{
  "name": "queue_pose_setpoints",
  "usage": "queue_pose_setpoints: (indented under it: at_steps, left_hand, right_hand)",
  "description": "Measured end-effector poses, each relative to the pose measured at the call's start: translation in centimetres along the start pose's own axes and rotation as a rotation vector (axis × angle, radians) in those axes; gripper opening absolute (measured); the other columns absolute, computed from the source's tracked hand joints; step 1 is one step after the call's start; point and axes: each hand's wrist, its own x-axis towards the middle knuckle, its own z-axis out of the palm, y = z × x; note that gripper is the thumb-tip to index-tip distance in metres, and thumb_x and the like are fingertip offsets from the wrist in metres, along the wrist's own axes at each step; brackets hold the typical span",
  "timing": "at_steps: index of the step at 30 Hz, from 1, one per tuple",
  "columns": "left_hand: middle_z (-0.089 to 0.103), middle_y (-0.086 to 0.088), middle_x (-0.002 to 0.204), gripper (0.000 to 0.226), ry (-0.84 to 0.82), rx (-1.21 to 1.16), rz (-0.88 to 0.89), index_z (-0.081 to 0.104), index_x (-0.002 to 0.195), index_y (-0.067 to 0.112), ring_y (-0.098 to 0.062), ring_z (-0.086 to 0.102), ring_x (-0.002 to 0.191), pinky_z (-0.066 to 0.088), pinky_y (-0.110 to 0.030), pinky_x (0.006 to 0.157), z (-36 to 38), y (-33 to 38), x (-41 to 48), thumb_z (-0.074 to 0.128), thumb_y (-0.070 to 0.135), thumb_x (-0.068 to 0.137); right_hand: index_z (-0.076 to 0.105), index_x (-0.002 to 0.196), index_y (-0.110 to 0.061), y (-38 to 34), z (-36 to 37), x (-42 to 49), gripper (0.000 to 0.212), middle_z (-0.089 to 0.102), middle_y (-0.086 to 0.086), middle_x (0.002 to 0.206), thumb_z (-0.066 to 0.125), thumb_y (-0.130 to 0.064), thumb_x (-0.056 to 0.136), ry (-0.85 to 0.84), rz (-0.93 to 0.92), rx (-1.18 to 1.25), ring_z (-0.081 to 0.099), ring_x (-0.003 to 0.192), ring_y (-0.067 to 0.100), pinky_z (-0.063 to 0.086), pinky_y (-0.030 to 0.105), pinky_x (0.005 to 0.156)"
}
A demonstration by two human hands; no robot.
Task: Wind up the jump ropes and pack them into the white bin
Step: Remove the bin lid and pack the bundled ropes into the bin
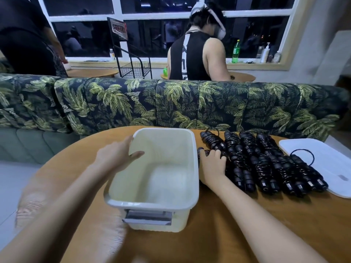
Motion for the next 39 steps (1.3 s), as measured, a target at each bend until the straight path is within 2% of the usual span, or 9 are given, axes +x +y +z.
queue_pose_setpoints:
  at_steps: [5, 10, 14, 17, 22, 25, 31, 35, 39]
  left_hand:
    - [0.063, -0.008, 0.117, 0.072, -0.025, -0.086, -0.026, 0.023, 0.145, 0.026, -0.031, 0.06, 0.099, 0.046, -0.035, 0.072, 0.4, -0.2, -0.9, 0.049, 0.062, 0.088]
    - [0.06, -0.008, 0.123, 0.071, -0.069, -0.07, -0.048, 0.023, 0.146, 0.025, -0.03, 0.058, 0.106, 0.043, -0.035, 0.072, 0.2, -0.8, -1.6, 0.048, 0.06, 0.09]
    - [0.053, -0.01, 0.136, 0.07, -0.091, -0.203, -0.01, 0.027, 0.147, 0.019, -0.03, 0.053, 0.119, 0.045, -0.04, 0.089, -0.8, -1.4, 0.5, 0.048, 0.057, 0.091]
    - [0.042, -0.01, 0.147, 0.069, -0.046, -0.339, 0.103, 0.03, 0.149, 0.015, -0.028, 0.043, 0.132, 0.037, -0.038, 0.103, -1.0, -1.2, 3.3, 0.052, 0.049, 0.092]
    - [0.061, -0.008, 0.127, 0.037, 0.022, -0.502, 0.222, 0.061, 0.124, 0.012, -0.025, 0.054, 0.119, 0.037, -0.028, 0.092, 0.4, -0.2, 5.9, 0.064, 0.027, 0.091]
    - [0.063, -0.012, 0.112, 0.029, 0.122, -0.457, 0.224, 0.065, 0.113, 0.014, -0.03, 0.054, 0.107, 0.035, -0.03, 0.078, 1.6, -0.1, 6.0, 0.07, 0.018, 0.085]
    - [0.066, -0.009, 0.105, 0.035, 0.195, -0.506, 0.201, 0.07, 0.104, 0.016, -0.03, 0.06, 0.095, 0.049, -0.037, 0.076, 2.0, 0.0, 5.2, 0.061, -0.008, 0.081]
    - [0.065, -0.007, 0.119, 0.042, 0.226, -0.513, 0.15, 0.071, 0.104, 0.018, -0.025, 0.061, 0.102, 0.053, -0.039, 0.084, 1.9, 0.0, 4.5, 0.052, -0.014, 0.084]
    - [0.064, -0.008, 0.115, 0.041, 0.233, -0.502, 0.16, 0.07, 0.105, 0.018, -0.026, 0.06, 0.1, 0.052, -0.04, 0.084, 1.9, 0.7, 3.4, 0.05, -0.011, 0.086]
  right_hand:
    - [0.02, 0.146, -0.016, -0.9, 0.3, 0.7, 0.066, 0.045, 0.016, 0.133, 0.048, -0.039, 0.092, -0.089, 0.038, -0.094, 0.04, 0.12, 0.033, 0.034, 0.041, 0.095]
    - [0.022, 0.145, -0.012, -1.9, -0.3, 0.6, 0.048, 0.041, 0.022, 0.135, 0.034, -0.026, 0.101, -0.094, 0.01, 0.025, 0.048, 0.119, 0.035, 0.039, 0.039, 0.095]
    - [0.02, 0.146, -0.013, -2.1, -0.8, 0.4, 0.05, 0.039, 0.024, 0.133, 0.038, -0.027, 0.101, -0.171, 0.008, 0.168, 0.049, 0.116, 0.038, 0.043, 0.042, 0.093]
    - [0.03, 0.139, -0.017, -1.2, -1.4, 0.5, 0.049, 0.048, 0.022, 0.131, 0.048, -0.028, 0.095, -0.12, 0.034, 0.422, 0.051, 0.117, 0.04, 0.044, 0.045, 0.096]
    - [0.038, 0.141, -0.025, 2.1, -6.5, 0.5, 0.072, 0.06, 0.001, 0.114, 0.07, -0.027, 0.077, 0.072, 0.147, 0.954, 0.057, 0.11, 0.027, 0.046, 0.034, 0.091]
    - [0.035, 0.142, -0.036, 2.8, -11.2, -0.3, 0.086, 0.061, -0.006, 0.117, 0.078, -0.016, 0.07, 0.064, -0.11, 1.133, 0.06, 0.107, 0.015, 0.049, 0.04, 0.096]
    - [0.047, 0.127, -0.03, -4.0, -13.7, -1.3, 0.08, 0.059, -0.013, 0.112, 0.085, -0.014, 0.058, -0.238, -0.783, 0.499, 0.056, 0.105, 0.01, 0.047, 0.026, 0.084]
    - [0.048, 0.105, -0.014, -7.5, -10.1, -0.3, 0.062, 0.058, 0.002, 0.101, 0.089, -0.014, 0.058, -0.37, -0.809, 0.076, 0.057, 0.093, 0.024, 0.039, 0.029, 0.065]
    - [0.044, 0.124, -0.008, -10.1, -7.0, 0.1, 0.078, 0.049, 0.007, 0.126, 0.088, -0.013, 0.06, -0.292, -0.781, -0.273, 0.058, 0.106, 0.029, 0.043, 0.034, 0.063]
